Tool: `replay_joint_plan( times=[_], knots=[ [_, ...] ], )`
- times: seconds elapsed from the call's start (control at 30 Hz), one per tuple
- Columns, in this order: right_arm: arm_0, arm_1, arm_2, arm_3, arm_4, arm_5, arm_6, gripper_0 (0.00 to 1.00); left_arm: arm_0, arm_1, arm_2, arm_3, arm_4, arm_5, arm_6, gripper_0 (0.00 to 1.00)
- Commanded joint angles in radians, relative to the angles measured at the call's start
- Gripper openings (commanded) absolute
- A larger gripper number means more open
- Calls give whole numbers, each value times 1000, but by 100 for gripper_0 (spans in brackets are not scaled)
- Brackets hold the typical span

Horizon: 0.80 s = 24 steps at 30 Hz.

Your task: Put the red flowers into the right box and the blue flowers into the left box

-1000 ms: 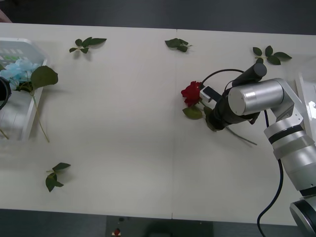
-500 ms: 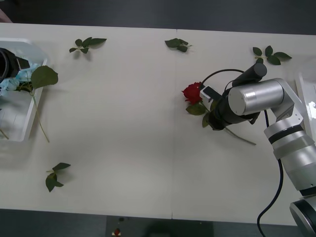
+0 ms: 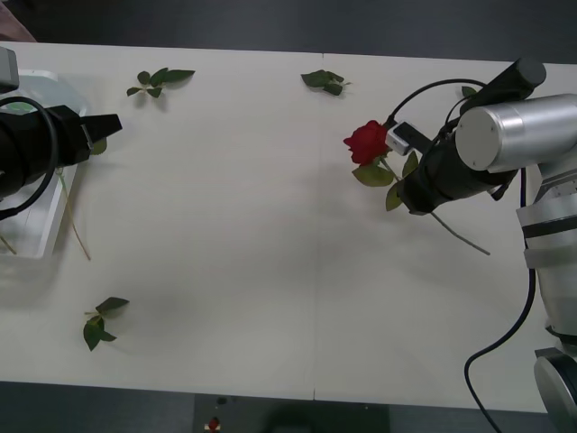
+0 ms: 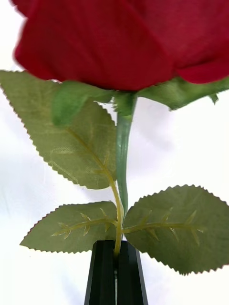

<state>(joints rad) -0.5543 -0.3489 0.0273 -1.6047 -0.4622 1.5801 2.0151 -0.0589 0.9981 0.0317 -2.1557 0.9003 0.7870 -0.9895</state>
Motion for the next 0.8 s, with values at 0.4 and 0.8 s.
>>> replay_joint_plan(
  times=[0.4,0.8],
  knots=[
    [114,4,-326,-362,-136,172,-245,0,-15,-26,8,-64,445,38,-594,100],
    [143,-151,-472,-448,-154,322,-507,0,-56,-101,7,-59,730,218,-982,100]
  ],
)
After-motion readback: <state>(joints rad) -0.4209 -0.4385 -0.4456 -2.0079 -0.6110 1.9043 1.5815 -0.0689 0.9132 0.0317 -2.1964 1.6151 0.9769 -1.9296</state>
